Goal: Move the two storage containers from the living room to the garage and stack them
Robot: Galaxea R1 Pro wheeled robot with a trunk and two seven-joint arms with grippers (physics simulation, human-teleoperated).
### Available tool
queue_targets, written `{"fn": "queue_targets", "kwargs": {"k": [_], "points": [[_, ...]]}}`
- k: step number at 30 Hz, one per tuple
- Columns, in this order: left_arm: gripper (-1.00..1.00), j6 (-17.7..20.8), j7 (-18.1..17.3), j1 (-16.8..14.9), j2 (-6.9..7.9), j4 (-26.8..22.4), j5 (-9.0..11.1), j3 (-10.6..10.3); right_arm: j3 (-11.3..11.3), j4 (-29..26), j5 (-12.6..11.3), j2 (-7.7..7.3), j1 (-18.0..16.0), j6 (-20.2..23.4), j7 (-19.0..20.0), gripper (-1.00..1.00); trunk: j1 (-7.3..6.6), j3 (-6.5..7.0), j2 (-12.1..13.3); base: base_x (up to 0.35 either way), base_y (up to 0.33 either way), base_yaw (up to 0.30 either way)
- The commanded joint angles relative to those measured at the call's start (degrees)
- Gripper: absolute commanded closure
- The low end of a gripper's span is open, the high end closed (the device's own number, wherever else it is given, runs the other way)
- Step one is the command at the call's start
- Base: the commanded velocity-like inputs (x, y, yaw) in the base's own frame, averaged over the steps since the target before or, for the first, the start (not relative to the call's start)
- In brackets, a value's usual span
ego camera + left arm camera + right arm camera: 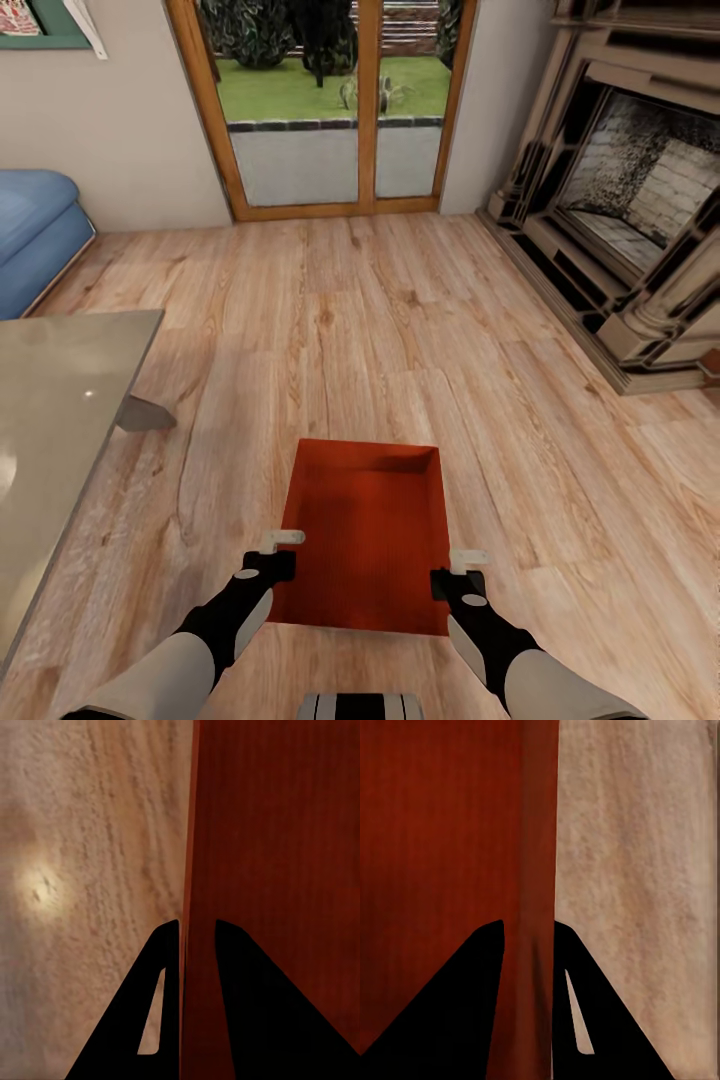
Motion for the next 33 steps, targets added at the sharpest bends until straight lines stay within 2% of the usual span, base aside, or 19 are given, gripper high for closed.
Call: {"fn": "queue_targets", "kwargs": {"k": [1, 33], "points": [[1.0, 0.36, 0.87, 0.0, 0.07, -0.16, -0.06, -0.22, -0.08, 0.11, -0.51, -0.04, -0.05, -0.29, -0.41, 1.0, -0.23, 0.15, 0.4, 0.0, 0.0, 0.0], [1.0, 0.19, 0.87, 0.0, 0.16, -0.16, 0.03, -0.12, -0.14, 0.14, -0.52, 0.02, -0.03, -0.11, -0.4, 1.0, -7.26, 5.9, 13.24, 0.0, 0.0, 0.0]]}}
